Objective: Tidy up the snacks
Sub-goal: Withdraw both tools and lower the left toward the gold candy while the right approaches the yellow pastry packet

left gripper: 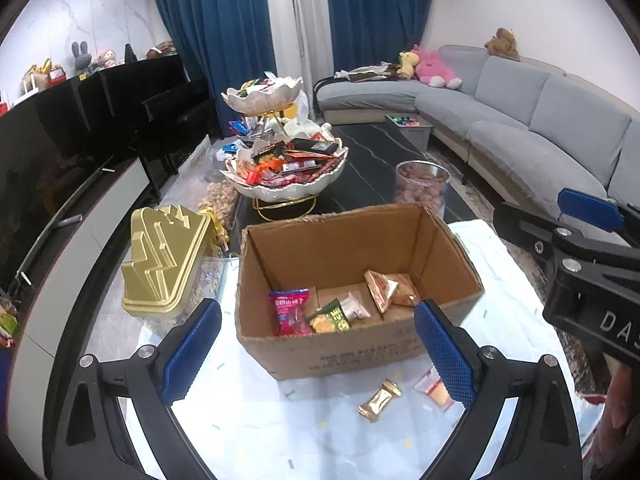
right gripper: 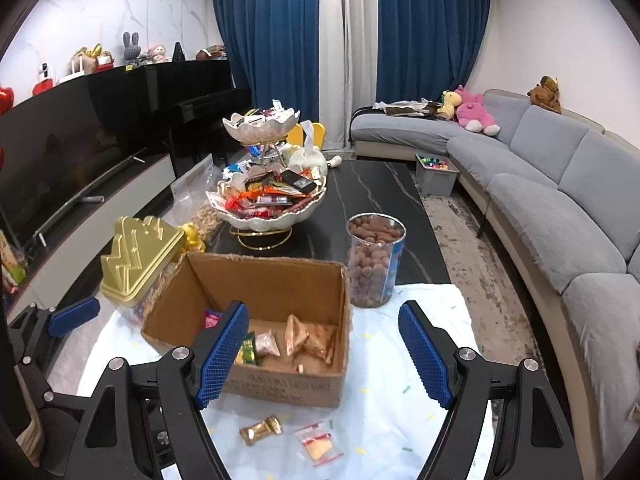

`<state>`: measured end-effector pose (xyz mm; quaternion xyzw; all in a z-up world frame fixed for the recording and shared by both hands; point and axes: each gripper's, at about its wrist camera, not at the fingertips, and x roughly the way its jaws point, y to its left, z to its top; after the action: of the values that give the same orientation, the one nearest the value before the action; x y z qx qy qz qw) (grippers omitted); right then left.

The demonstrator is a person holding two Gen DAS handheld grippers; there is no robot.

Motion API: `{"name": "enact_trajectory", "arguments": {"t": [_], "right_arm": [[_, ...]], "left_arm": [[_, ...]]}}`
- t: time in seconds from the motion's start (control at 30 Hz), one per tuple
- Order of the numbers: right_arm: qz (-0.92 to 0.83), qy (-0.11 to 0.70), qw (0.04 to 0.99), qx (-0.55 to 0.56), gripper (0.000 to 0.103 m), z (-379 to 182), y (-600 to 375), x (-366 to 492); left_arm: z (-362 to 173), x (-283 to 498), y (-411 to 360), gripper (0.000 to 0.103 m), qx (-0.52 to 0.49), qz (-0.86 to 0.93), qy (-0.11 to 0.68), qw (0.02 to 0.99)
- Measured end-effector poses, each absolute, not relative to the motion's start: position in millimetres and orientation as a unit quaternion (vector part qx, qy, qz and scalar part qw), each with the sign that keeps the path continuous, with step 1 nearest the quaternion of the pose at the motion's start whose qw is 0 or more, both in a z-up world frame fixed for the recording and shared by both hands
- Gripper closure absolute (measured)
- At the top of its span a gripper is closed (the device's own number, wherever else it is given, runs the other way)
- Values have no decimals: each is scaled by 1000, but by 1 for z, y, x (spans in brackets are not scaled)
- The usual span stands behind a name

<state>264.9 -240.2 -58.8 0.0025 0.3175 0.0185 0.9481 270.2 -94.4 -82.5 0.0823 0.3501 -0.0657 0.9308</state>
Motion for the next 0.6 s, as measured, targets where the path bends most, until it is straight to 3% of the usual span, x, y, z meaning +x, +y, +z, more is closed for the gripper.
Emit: {"name": "enact_trajectory", "arguments": {"t": [0.6], "right_arm": [[23, 345, 938, -16, 25, -103, -248, 231]], "left_arm": [[-128, 235, -108, 6, 124, -117, 356, 919]]}}
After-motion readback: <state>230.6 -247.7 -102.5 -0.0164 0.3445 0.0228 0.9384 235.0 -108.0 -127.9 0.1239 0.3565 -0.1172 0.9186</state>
